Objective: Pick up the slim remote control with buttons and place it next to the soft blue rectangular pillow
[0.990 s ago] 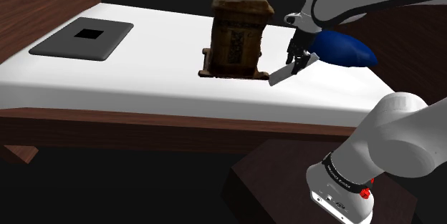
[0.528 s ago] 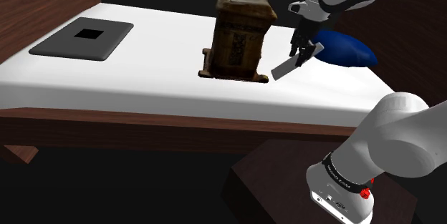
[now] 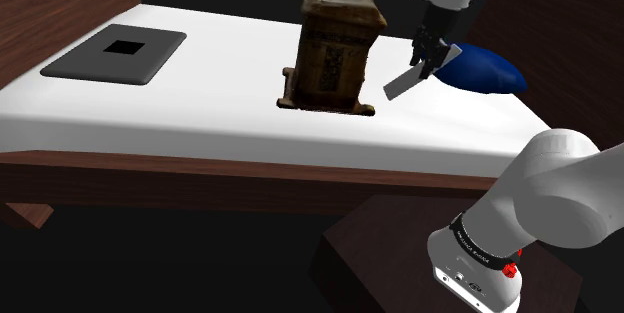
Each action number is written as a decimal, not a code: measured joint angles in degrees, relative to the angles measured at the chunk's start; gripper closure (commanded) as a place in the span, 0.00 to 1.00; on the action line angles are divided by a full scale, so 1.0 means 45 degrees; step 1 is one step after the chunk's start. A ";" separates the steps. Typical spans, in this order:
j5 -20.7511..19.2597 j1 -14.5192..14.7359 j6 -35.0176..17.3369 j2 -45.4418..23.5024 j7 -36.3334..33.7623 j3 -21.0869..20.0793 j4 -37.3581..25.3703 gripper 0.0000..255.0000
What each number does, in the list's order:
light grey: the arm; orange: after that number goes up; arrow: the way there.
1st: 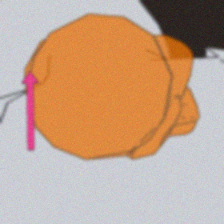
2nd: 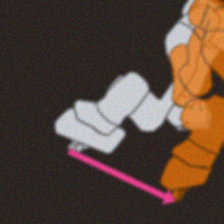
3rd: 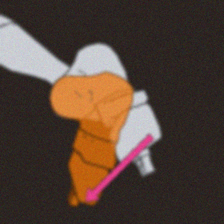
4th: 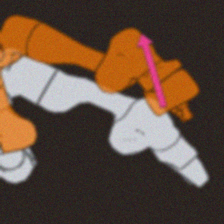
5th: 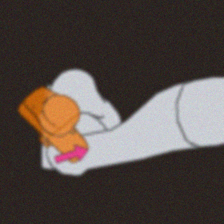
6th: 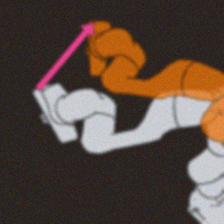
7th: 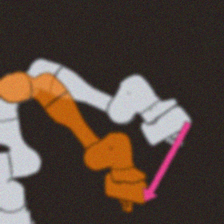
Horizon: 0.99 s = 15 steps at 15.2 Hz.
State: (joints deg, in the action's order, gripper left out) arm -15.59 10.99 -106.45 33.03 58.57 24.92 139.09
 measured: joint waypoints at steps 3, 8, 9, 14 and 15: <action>0.0093 0.0049 0.0480 -0.0010 0.0026 -0.0092 -0.0487 1.00; -0.0385 -0.0433 0.1017 0.0526 0.0878 0.0456 -0.0641 1.00; -0.0551 -0.0585 0.1068 0.0679 0.1129 0.0638 -0.0585 1.00; -0.1387 -0.1325 0.1312 0.1265 0.2481 0.1648 -0.0537 1.00; -0.1544 -0.1433 0.1239 0.1278 0.2741 0.1893 -0.0516 1.00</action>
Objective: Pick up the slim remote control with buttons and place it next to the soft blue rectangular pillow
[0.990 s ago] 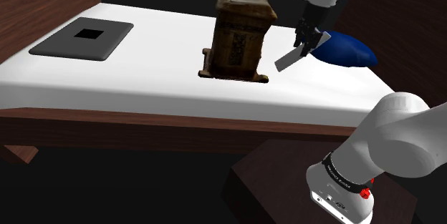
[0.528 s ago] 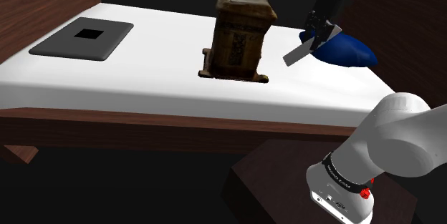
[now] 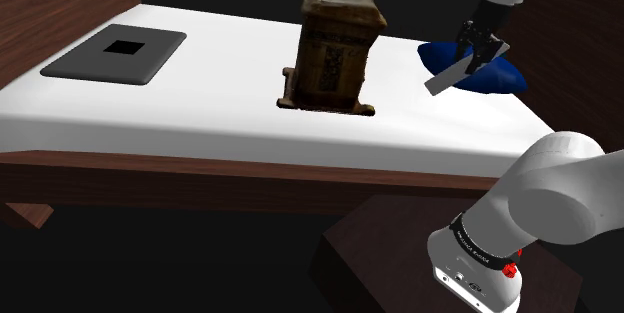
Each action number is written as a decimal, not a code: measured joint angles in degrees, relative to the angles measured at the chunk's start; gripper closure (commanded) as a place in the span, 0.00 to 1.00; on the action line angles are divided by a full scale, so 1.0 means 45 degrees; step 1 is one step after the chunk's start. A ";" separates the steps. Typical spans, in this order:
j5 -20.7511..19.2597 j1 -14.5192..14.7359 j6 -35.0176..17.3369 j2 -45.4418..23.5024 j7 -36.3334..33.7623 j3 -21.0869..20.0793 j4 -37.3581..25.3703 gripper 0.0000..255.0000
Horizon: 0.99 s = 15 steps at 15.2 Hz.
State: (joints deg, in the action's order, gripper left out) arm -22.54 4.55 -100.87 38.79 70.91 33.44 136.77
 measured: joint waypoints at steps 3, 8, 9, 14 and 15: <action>-0.0481 -0.0364 0.0136 0.0074 0.0995 0.0785 -0.0325 1.00; -0.1129 -0.0746 0.0207 -0.0051 0.2548 0.2088 -0.1001 1.00; -0.1248 -0.0808 0.0175 -0.0070 0.2821 0.2335 -0.1088 1.00; -0.1645 -0.0792 0.0109 -0.0587 0.4444 0.3900 -0.2165 1.00; -0.1674 -0.0708 0.0102 -0.0768 0.4801 0.4271 -0.2486 1.00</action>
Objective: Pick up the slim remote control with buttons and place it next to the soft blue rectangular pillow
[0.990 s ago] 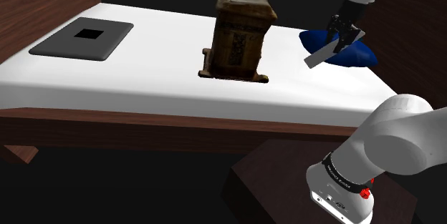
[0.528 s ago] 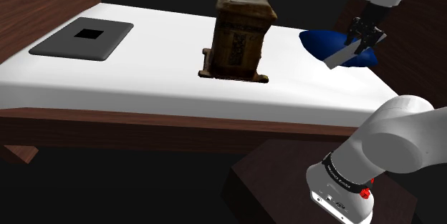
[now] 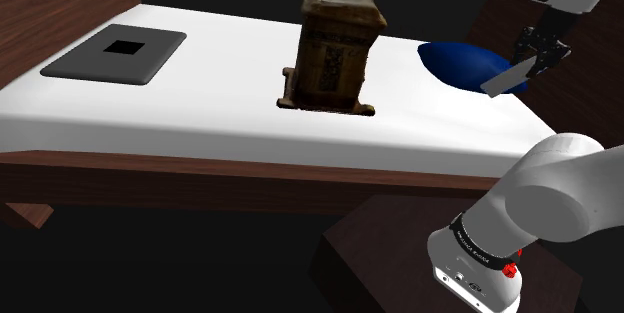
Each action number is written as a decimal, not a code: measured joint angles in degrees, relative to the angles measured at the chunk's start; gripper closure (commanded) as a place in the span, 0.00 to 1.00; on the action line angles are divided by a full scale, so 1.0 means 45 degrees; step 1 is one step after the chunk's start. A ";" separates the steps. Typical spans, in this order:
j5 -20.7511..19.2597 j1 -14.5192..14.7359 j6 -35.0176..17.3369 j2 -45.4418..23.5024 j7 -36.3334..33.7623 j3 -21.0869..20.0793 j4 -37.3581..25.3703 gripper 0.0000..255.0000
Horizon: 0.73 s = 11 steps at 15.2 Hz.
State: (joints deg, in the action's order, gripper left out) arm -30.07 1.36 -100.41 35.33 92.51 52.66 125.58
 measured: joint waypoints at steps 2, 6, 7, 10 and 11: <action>-0.0054 0.0176 -0.0070 -0.0318 0.0686 0.0753 -0.0541 1.00; -0.0018 0.0745 -0.0157 -0.0962 0.2030 0.2369 -0.1713 1.00; 0.0066 0.1070 -0.0199 -0.1219 0.2414 0.2960 -0.2127 1.00; 0.0259 0.2062 -0.0258 -0.1758 0.3382 0.4611 -0.3167 1.00; 0.0269 0.2297 -0.0347 -0.1840 0.3514 0.4970 -0.3284 1.00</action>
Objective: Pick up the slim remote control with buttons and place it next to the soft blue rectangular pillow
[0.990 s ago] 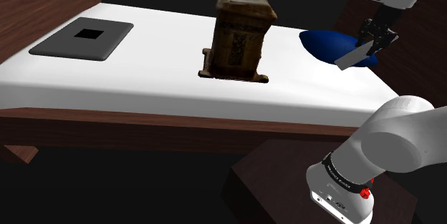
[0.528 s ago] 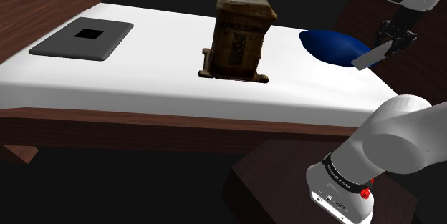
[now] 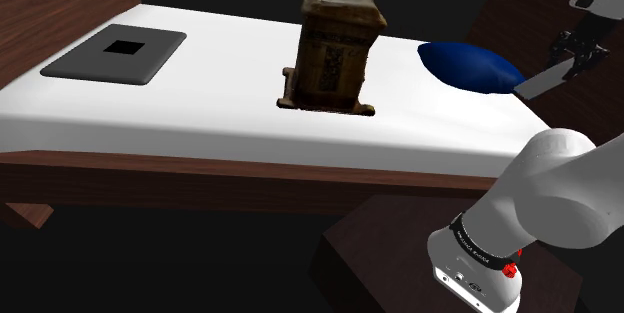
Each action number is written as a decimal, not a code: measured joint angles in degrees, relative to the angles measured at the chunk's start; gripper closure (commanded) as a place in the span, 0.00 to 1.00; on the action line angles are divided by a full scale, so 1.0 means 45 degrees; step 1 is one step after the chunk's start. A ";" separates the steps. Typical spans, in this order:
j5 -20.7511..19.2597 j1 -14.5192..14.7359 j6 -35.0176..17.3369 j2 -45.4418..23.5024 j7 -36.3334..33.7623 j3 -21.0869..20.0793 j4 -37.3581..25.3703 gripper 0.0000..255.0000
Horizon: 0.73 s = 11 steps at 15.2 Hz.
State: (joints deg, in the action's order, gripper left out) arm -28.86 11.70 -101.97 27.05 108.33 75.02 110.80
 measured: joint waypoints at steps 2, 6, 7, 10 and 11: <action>-0.0069 0.0231 -0.0272 -0.0032 0.0121 0.0452 0.0069 1.00; -0.0211 0.0515 -0.0895 -0.0044 0.0053 0.0975 0.0514 1.00; -0.0248 0.0552 -0.1012 -0.0036 0.0050 0.1073 0.0601 1.00; -0.0380 0.0750 -0.1519 -0.0031 -0.0053 0.1444 0.1006 1.00; -0.0425 0.0824 -0.1677 -0.0029 -0.0081 0.1581 0.1120 1.00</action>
State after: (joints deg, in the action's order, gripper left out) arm -30.77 15.40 -109.52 26.92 107.96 82.13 115.84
